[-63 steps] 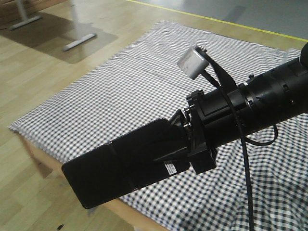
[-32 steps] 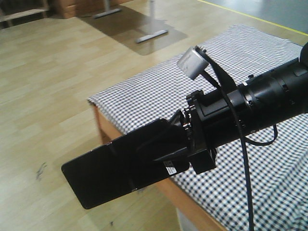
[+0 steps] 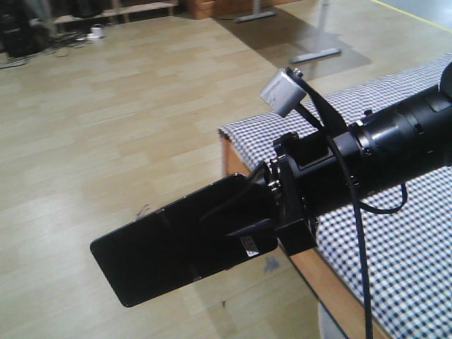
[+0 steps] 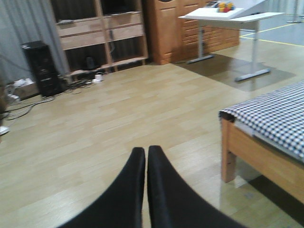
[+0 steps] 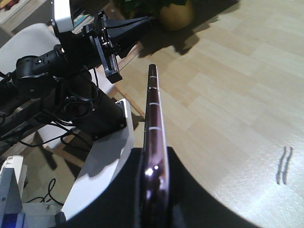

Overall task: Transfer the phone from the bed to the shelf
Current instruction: 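Hold the phone in the right gripper while the base turns away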

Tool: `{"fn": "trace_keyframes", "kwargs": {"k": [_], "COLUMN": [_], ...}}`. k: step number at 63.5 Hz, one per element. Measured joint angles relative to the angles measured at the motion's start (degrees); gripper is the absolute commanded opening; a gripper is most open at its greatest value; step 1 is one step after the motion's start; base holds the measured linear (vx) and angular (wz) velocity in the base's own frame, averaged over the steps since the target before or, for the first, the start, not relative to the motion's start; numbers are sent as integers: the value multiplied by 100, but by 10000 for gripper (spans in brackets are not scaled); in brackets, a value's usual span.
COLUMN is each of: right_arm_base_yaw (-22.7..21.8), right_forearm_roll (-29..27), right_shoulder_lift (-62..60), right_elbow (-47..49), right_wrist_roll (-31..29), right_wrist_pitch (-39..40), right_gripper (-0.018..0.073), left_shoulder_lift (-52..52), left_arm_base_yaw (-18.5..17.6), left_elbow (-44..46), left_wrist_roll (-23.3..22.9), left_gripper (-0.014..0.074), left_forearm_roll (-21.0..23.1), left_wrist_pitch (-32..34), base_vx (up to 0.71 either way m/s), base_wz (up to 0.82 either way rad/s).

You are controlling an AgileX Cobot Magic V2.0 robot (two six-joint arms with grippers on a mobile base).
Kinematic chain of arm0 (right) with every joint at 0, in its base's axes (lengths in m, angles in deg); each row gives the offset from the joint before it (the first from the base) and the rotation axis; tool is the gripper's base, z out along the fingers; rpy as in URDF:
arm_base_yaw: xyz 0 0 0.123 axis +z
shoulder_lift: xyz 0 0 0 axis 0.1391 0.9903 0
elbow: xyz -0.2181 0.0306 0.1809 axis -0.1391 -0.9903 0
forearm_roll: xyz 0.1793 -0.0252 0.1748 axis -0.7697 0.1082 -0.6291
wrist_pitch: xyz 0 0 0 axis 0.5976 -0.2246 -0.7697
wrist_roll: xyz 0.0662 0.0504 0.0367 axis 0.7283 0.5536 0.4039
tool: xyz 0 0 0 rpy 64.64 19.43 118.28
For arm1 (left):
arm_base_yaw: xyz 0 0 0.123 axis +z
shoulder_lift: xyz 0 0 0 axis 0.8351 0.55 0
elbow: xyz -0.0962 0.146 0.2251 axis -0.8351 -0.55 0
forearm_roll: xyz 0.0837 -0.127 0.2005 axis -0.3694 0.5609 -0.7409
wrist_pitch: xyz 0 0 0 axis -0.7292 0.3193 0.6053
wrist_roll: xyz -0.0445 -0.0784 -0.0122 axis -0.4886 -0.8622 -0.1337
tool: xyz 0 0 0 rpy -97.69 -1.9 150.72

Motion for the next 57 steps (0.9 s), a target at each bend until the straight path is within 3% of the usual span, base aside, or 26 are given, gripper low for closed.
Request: {"fn": "trace_keyframes", "kwargs": {"k": [31, 57], "right_arm_base_yaw": [0, 0], "right_forearm_roll": [0, -6], "right_shoulder_lift": [0, -11], "right_elbow": [0, 0], "right_wrist_roll": [0, 0], "right_wrist_pitch": [0, -13], "right_gripper": [-1, -1], "left_shoulder_lift": [0, 0], "left_arm_base_yaw": [0, 0], "left_elbow": [0, 0], "left_wrist_roll": [0, 0], "left_gripper": [1, 1], "left_forearm_roll": [0, 0], "left_wrist_pitch": [0, 0], "base_vx": [-11, -3], "base_wz": [42, 14]}}
